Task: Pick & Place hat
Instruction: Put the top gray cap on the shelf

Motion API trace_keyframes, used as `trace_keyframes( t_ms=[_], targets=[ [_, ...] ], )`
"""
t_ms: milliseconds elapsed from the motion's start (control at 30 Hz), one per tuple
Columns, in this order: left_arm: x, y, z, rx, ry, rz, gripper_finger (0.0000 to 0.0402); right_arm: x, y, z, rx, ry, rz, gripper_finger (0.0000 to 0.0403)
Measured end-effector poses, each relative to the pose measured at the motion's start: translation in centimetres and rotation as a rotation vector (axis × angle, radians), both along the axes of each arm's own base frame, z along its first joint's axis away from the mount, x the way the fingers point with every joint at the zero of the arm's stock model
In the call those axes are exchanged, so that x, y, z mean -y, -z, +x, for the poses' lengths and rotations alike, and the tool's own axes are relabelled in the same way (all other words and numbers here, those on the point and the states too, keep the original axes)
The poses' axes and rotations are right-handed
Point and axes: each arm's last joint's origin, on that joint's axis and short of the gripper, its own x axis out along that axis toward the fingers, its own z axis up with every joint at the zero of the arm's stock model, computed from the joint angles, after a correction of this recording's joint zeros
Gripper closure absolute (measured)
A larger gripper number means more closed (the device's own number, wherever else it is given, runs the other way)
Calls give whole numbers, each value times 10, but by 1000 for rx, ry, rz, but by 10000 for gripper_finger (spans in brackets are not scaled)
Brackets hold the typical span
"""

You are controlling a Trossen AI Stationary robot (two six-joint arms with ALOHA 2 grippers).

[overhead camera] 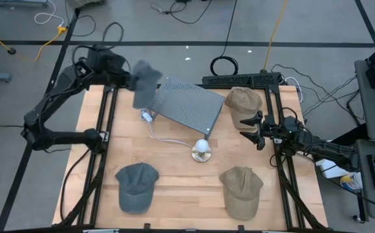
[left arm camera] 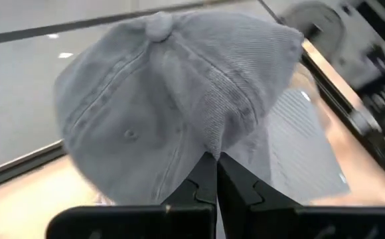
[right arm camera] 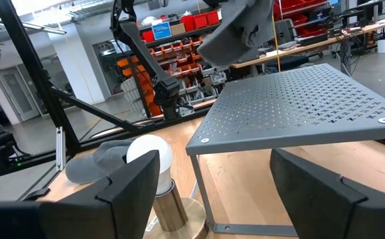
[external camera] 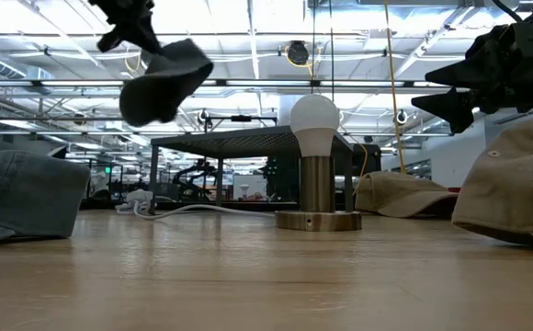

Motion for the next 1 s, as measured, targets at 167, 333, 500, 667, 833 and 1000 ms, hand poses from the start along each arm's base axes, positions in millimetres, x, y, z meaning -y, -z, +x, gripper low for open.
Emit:
trace_keyframes(
  t_ms=[167,333,500,667,833,1000],
  targets=[
    [8,-5,25,-13,187,23,401,0,0,0,0,0,0,124],
    [21,-17,53,-23,343,66,401,0,0,0,0,0,0,124],
    [35,-26,80,-44,485,95,401,0,0,0,0,0,0,124],
    [50,-36,107,-65,613,126,402,0,0,0,0,0,0,124],
    [64,-46,131,-90,728,162,402,0,0,0,0,0,0,124],
    [78,-56,155,-126,843,205,402,0,0,0,0,0,0,124]
  ],
)
